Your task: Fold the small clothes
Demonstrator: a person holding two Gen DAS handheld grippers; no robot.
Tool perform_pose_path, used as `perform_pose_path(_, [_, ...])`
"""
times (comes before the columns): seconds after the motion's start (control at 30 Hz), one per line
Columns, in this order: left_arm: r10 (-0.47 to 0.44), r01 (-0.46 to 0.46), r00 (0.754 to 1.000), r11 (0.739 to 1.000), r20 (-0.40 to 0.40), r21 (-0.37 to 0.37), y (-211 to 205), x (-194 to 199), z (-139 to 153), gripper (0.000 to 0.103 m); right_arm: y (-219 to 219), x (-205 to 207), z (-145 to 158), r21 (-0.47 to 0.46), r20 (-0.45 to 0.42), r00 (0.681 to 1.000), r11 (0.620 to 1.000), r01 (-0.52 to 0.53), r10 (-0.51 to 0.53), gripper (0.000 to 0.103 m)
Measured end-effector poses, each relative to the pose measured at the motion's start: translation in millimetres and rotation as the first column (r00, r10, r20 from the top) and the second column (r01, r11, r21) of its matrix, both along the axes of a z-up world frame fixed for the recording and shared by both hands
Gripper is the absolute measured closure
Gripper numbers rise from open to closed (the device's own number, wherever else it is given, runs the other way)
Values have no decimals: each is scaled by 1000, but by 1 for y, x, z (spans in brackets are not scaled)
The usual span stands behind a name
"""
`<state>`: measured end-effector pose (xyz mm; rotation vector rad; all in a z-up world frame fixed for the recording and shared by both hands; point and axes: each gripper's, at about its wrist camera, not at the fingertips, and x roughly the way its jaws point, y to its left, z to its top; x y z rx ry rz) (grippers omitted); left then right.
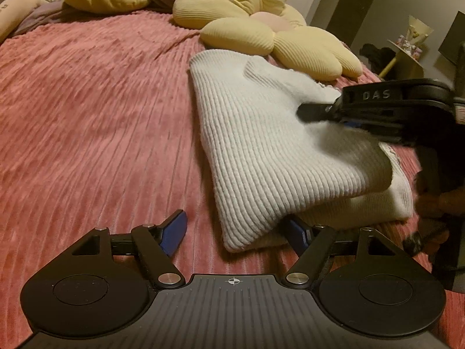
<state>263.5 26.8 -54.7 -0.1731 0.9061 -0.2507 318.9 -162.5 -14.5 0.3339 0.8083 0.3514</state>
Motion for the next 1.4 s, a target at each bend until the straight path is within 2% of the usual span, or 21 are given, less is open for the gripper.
perform_pose_path(0.1, [1, -1, 1000, 1000, -3, -3, 0, -2, 4, 25, 3, -18, 24, -134, 137, 991, 991, 13, 6, 90])
perform_pose_path(0.13, [-4, 4, 1000, 1000, 1, -2, 0, -3, 4, 24, 2, -26, 31, -198, 194, 981, 980, 35, 4, 90])
perform_pose_path(0.2, [-13, 13, 1000, 1000, 0, -1, -2, -2, 2, 21, -1, -43, 38, -343, 302, 953, 932, 113, -5, 90])
perform_pose_path(0.27, [-10, 10, 1000, 1000, -9, -3, -5, 0, -1, 20, -10, -49, 31, -423, 318, 948, 892, 157, -16, 89])
perform_pose_path(0.3, [-10, 10, 1000, 1000, -7, 1, -8, 0, -1, 20, -16, -47, 24, -432, 286, 958, 889, 149, -22, 88])
perform_pose_path(0.37, [-21, 21, 1000, 1000, -2, 9, -12, -1, 0, 20, -34, -38, 8, -385, 149, 987, 917, 106, -52, 87])
perform_pose_path(0.4, [-28, 28, 1000, 1000, -4, 5, -13, -2, 0, 20, -45, -37, 4, -328, 110, 991, 938, 109, -77, 80])
perform_pose_path(0.47, [-33, 33, 999, 999, -6, -3, -14, -3, 2, 20, -70, -38, 1, -155, 64, 991, 979, 130, -121, 78])
perform_pose_path(0.53, [-28, 28, 1000, 1000, -1, -4, -14, -4, 6, 20, -85, -36, -3, -46, 20, 989, 988, 147, -146, 72])
perform_pose_path(0.6, [-32, 32, 999, 999, 8, -14, -15, -6, 10, 20, -90, -34, -10, 5, -26, 988, 988, 152, -151, 65])
perform_pose_path(0.73, [-36, 36, 999, 999, -4, 6, -21, -5, 10, 20, -92, -28, -18, 71, -71, 988, 987, 144, -139, 65])
perform_pose_path(0.8, [-27, 27, 1000, 1000, -14, 12, -22, -4, 11, 20, -81, -31, -14, 29, -43, 991, 991, 127, -126, 87])
perform_pose_path(0.87, [-29, 29, 1000, 1000, -11, 7, -22, -5, 13, 20, -65, -39, 0, -148, 82, 989, 980, 136, -125, 89])
perform_pose_path(0.97, [-35, 35, 999, 999, 0, 18, -25, -5, 17, 19, -55, -54, 16, -319, 247, 958, 921, 224, -147, 89])
perform_pose_path(1.03, [-30, 30, 1000, 999, 4, 19, -26, -3, 18, 19, -55, -60, 17, -380, 292, 942, 884, 272, -165, 89])
perform_pose_path(1.1, [-20, 20, 1000, 1000, 1, 17, -26, -1, 19, 19, -54, -61, 5, -459, 289, 944, 843, 281, -157, 89])
perform_pose_path(1.13, [-12, 12, 1000, 1000, -4, 14, -27, 2, 19, 19, -55, -60, -3, -482, 268, 952, 834, 268, -150, 89])
perform_pose_path(1.2, [0, 0, 1000, 1000, -14, 11, -27, 6, 20, 19, -59, -54, -15, -489, 208, 969, 843, 221, -133, 84])
perform_pose_path(1.23, [4, -4, 1000, 1000, -14, 9, -27, 8, 22, 19, -63, -55, -14, -471, 207, 969, 854, 220, -135, 81])
perform_pose_path(1.3, [11, -11, 1000, 1000, -1, 2, -27, 12, 26, 16, -77, -58, -1, -389, 201, 960, 884, 259, -192, 66])
perform_pose_path(1.4, [32, -32, 999, 999, 23, 8, -33, 23, 33, 14, -88, -69, 16, -262, 252, 936, 914, 311, -246, 66])
